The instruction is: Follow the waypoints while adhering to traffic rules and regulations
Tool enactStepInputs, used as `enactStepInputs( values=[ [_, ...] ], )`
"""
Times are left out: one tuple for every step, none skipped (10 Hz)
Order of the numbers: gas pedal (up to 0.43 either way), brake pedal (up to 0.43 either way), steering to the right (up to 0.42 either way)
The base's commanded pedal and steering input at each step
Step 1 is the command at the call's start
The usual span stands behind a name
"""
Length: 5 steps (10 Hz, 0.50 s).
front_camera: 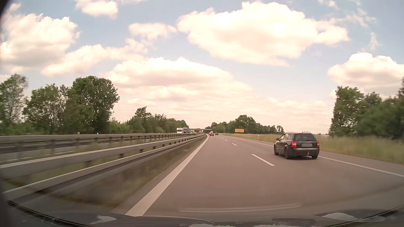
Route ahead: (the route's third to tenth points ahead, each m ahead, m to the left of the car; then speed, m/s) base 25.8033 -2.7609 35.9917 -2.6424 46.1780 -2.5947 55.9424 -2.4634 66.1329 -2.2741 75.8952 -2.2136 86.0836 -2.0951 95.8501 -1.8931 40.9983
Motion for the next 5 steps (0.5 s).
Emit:
enactStepInputs(
  values=[
    [0.461,0.012,-0.003],
    [0.461,0.012,-0.003],
    [0.461,0.006,-0.003],
    [0.449,0.012,-0.004],
    [0.441,0.012,-0.003]
  ],
)
